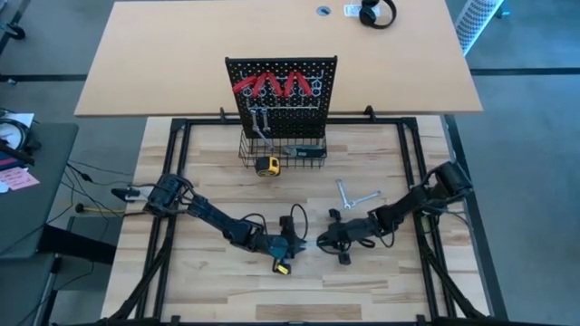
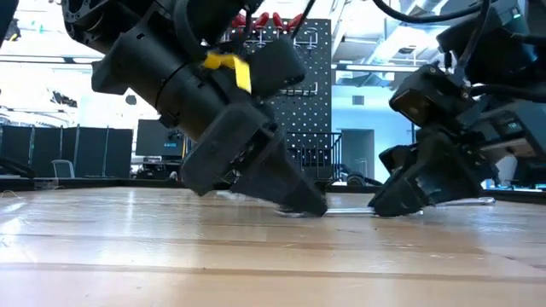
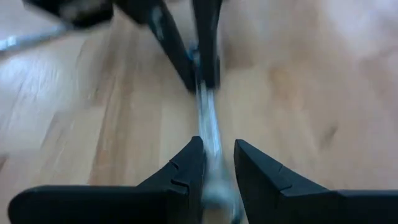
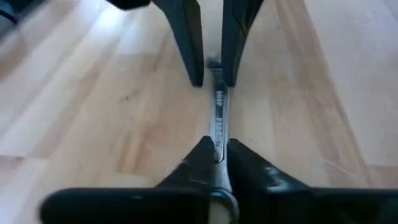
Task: Hang tools onto peg board
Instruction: Hang the wrench into the pegboard
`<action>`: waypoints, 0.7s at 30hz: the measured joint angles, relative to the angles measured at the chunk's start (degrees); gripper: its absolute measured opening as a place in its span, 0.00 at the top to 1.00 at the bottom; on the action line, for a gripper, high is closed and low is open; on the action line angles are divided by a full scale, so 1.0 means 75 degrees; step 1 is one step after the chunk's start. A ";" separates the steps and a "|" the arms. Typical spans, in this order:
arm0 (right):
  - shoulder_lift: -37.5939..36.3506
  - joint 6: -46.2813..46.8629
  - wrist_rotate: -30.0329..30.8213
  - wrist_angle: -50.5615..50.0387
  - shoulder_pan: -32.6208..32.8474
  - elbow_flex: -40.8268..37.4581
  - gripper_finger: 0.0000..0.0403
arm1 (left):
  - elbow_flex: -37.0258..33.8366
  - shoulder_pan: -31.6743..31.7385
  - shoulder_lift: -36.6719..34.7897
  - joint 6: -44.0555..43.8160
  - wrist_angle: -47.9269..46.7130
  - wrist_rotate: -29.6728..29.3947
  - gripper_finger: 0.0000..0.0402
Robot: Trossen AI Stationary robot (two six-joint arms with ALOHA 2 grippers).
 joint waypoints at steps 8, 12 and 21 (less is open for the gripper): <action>-0.0023 -0.0077 -0.0427 0.0274 -0.0149 -0.0046 0.99 | 0.0006 0.0032 -0.0003 0.0863 0.0980 0.0310 0.74; -0.0023 -0.0090 -0.0427 0.0289 -0.0146 -0.0046 0.99 | 0.0006 0.0152 0.0079 0.0554 0.0975 0.0505 0.64; -0.0014 -0.0124 -0.0453 0.0407 -0.0143 -0.0052 0.99 | 0.0599 0.0273 0.1012 -0.0262 0.0674 0.0444 0.58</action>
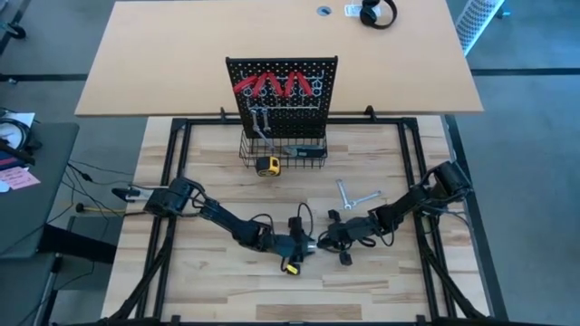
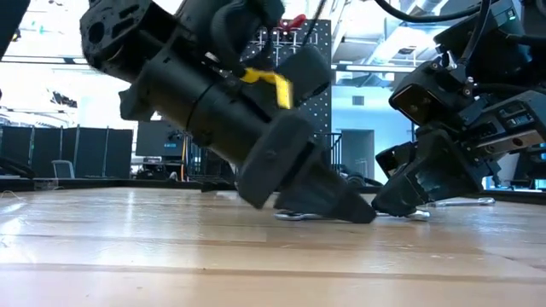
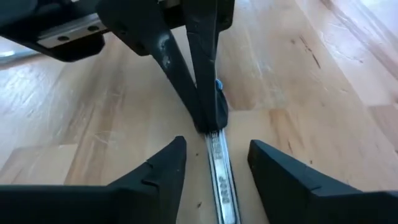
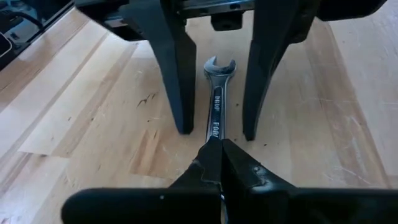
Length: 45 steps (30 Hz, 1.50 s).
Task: Hang tools onto peg board
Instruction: Hang the wrench into the pegboard
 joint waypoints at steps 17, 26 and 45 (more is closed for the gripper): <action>-0.2431 -0.0365 0.3190 -0.0332 0.1059 -0.1040 0.98 | -0.0423 0.0061 0.0070 -0.1106 -0.0002 -0.0509 0.98; -0.3404 -0.0088 0.3695 -0.0219 0.1800 -0.1545 0.96 | -0.0828 0.0079 0.0111 -0.0911 0.1816 -0.0432 0.99; 0.0764 -0.0160 0.1962 0.3937 0.0606 -0.1305 0.44 | -0.1121 -0.0063 0.0128 -0.0228 0.3333 -0.1174 1.00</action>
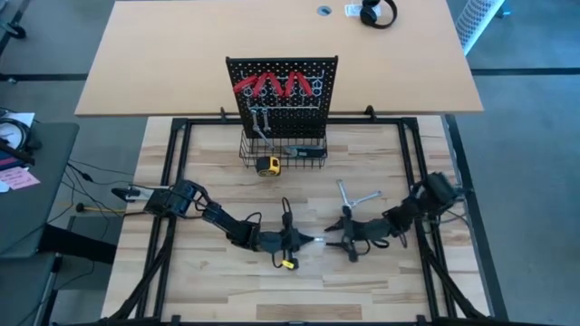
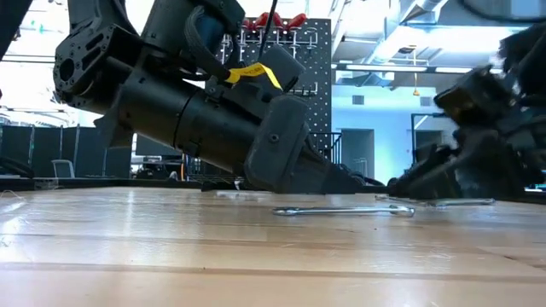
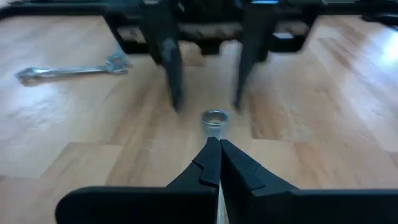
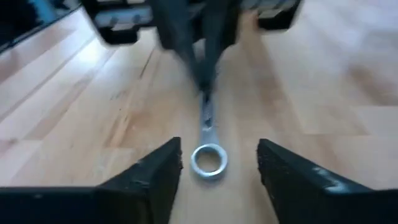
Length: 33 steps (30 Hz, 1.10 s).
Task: Hang tools onto peg board
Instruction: Hang the wrench into the pegboard
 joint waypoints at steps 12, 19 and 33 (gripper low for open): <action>0.1973 -0.0128 -0.0447 0.1337 -0.0414 0.0486 0.71 | 0.0019 -0.0005 -0.0017 0.0129 0.0242 -0.0098 1.00; 0.2022 0.0250 -0.0621 0.1545 -0.0412 0.0509 0.98 | 0.0120 -0.0126 -0.0032 0.1029 0.0693 0.0141 0.91; 0.0978 -0.0283 -0.0765 0.1562 -0.0731 -0.0225 0.92 | 0.1024 -0.0177 -0.0038 0.0329 -0.1652 0.0212 0.57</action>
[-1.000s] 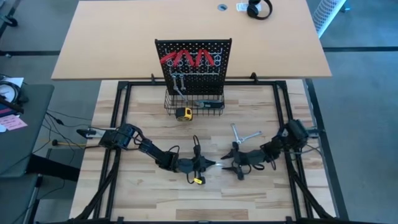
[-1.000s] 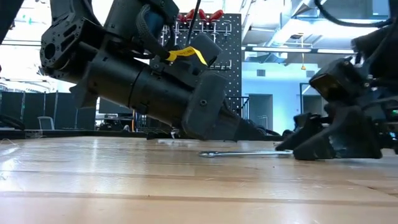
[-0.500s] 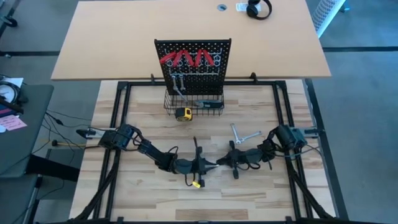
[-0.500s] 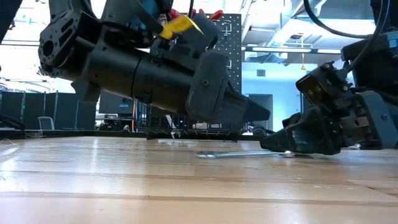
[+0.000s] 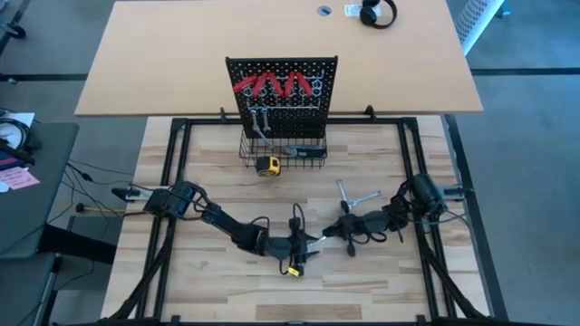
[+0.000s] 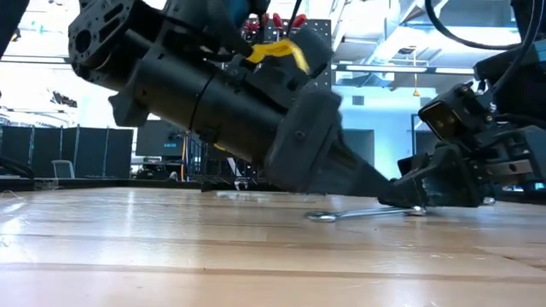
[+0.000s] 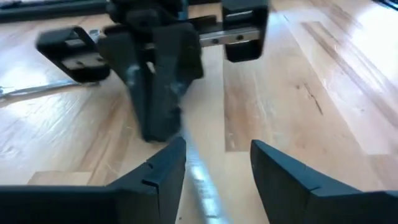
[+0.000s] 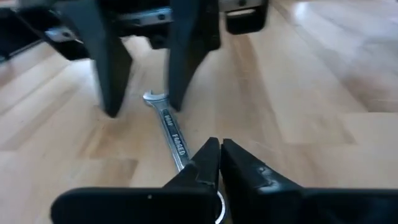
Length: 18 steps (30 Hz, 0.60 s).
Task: Hang tools onto peg board
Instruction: Hang the wrench into the pegboard
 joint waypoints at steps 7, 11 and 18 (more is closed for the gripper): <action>-0.0807 -0.0433 -0.0002 -0.0017 0.0058 -0.0207 0.81 | 0.0276 -0.0033 0.0000 -0.0996 -0.0424 -0.0865 0.57; -0.1267 -0.1124 -0.0131 0.0037 0.0253 -0.0230 0.74 | 0.0276 -0.0031 0.0000 -0.1440 -0.0370 -0.1248 0.57; -0.2585 -0.1999 -0.0142 0.0086 0.0569 -0.0740 0.70 | 0.0276 -0.0007 0.0000 -0.1811 0.0129 -0.2918 0.57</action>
